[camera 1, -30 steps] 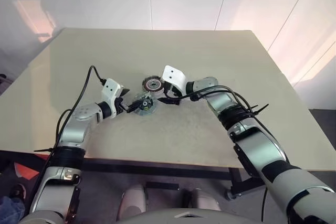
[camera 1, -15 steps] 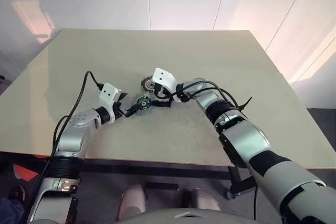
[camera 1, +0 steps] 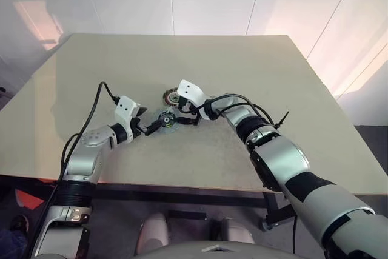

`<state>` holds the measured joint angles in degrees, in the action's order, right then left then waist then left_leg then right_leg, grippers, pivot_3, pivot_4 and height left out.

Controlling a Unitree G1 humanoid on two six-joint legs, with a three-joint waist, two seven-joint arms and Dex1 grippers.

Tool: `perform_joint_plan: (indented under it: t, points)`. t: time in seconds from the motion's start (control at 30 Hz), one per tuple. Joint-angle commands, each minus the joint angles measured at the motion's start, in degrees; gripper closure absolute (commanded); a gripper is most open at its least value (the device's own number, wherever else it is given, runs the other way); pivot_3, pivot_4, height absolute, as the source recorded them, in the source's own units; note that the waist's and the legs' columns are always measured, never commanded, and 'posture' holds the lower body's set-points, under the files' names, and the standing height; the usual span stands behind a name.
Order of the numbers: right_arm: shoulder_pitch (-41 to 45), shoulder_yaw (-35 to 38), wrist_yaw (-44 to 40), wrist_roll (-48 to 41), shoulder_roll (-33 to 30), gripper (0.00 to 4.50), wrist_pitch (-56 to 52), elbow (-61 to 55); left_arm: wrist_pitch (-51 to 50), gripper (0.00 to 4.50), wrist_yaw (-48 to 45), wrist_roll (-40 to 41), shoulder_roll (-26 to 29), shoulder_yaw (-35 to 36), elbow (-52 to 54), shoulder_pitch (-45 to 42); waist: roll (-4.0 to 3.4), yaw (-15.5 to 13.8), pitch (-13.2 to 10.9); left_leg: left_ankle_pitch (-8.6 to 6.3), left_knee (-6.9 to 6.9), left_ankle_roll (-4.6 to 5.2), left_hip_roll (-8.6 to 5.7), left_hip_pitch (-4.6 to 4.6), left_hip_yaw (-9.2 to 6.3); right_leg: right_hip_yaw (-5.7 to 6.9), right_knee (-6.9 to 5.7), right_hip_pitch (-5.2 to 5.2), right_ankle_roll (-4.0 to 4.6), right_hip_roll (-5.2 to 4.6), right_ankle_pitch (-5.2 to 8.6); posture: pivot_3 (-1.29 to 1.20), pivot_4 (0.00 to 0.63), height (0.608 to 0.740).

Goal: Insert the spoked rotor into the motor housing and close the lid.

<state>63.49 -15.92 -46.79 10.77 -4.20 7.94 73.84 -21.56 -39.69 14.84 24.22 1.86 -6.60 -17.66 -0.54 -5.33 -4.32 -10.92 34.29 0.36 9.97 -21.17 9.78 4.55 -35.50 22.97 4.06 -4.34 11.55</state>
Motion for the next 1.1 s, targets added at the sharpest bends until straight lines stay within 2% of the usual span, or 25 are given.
perform_joint_plan:
  t: [0.03, 0.17, 0.6, 0.77, 0.8, 1.1]
  points:
    - [1.4, -0.1, 0.9, 1.8, -0.3, 1.47, -0.5, 0.4, 0.1, 0.0, 0.7, 0.3, -0.1, 0.3, 2.5, -0.3, 0.0, 0.0, 0.0, 0.0, 0.0, 0.0, 0.0, 0.01, 0.0, 0.0, 0.0, 0.0, 0.0, 0.0, 0.0, 0.0, 0.0, 0.74]
    - [0.9, -0.2, 1.4, 3.0, -0.3, 2.74, -0.4, 0.3, 0.0, 0.0, 1.0, 0.3, -0.2, 0.3, 2.4, -0.4, 0.0, -0.1, 0.0, 0.01, 0.01, -0.02, 0.0, 0.02, 0.0, 0.0, -0.03, -0.02, 0.0, 0.0, 0.0, 0.0, 0.0, 0.74]
    - [0.5, -0.6, 3.5, 4.8, -0.2, 2.74, -1.3, 0.7, 0.2, 0.0, 1.3, 0.2, -0.1, 0.4, 1.8, -0.7, 0.0, 0.0, 0.0, 0.02, 0.01, -0.03, 0.01, 0.07, 0.01, -0.01, -0.05, -0.04, 0.01, 0.0, 0.0, 0.0, 0.0, 0.74]
    - [0.3, -0.8, 5.4, 5.6, -0.4, 4.36, -2.0, 0.9, 0.2, 0.0, 1.4, 0.2, 0.1, 0.6, 1.9, -0.4, 0.0, 0.0, 0.0, 0.02, 0.01, -0.03, 0.01, 0.08, 0.01, -0.02, -0.05, -0.04, 0.01, 0.0, 0.01, 0.0, 0.0, 0.74]
    - [0.2, -0.6, 5.4, 5.5, -0.4, 4.47, -2.0, 0.8, 0.2, 0.0, 1.5, 0.2, 0.1, 0.6, 1.9, -0.4, 0.0, 0.0, 0.0, 0.02, 0.01, -0.03, 0.01, 0.08, 0.01, -0.02, -0.05, -0.04, 0.01, 0.0, 0.01, 0.0, 0.0, 0.74]
    - [-0.2, 1.2, 6.8, 4.7, -1.9, 4.47, -2.8, 0.6, 0.4, 0.0, 1.4, -0.1, -0.2, 0.2, 0.6, -1.5, 0.0, -0.2, 0.0, 0.01, 0.02, -0.02, -0.01, 0.06, 0.01, -0.02, -0.02, -0.06, 0.01, -0.01, 0.01, 0.0, 0.0, 0.74]
